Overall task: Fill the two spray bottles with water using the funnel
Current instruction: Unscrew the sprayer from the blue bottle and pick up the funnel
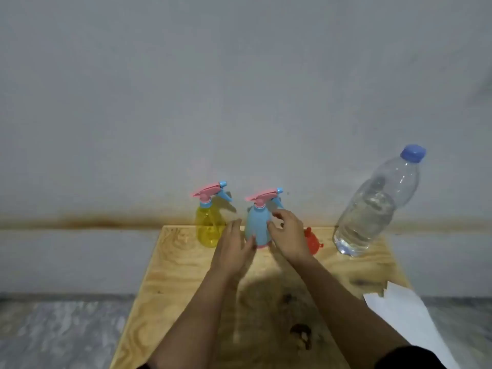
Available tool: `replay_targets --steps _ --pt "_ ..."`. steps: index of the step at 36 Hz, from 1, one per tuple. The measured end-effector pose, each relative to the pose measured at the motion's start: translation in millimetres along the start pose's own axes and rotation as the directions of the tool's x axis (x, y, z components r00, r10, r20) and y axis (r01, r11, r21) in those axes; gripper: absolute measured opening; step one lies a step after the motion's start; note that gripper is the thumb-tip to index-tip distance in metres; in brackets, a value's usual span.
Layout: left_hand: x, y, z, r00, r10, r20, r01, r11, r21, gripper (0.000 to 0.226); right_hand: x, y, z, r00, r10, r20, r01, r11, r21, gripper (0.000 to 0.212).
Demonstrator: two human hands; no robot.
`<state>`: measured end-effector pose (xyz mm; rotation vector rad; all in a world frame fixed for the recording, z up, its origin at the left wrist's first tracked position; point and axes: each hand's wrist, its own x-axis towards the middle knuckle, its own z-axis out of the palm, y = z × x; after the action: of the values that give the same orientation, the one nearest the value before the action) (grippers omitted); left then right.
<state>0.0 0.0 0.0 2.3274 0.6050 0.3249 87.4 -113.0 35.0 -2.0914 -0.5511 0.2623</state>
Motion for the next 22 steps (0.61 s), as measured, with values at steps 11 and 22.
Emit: replay_targets --steps 11,22 --pt "41.0 -32.8 57.4 0.996 -0.073 -0.047 0.057 0.959 -0.278 0.071 36.2 28.5 50.0 0.979 -0.106 -0.172 0.118 0.991 0.065 0.043" --pt "58.2 -34.5 80.4 0.984 0.019 -0.177 -0.068 0.959 -0.274 0.083 59.0 24.1 52.6 0.964 -0.078 -0.252 0.109 0.988 0.11 0.031"
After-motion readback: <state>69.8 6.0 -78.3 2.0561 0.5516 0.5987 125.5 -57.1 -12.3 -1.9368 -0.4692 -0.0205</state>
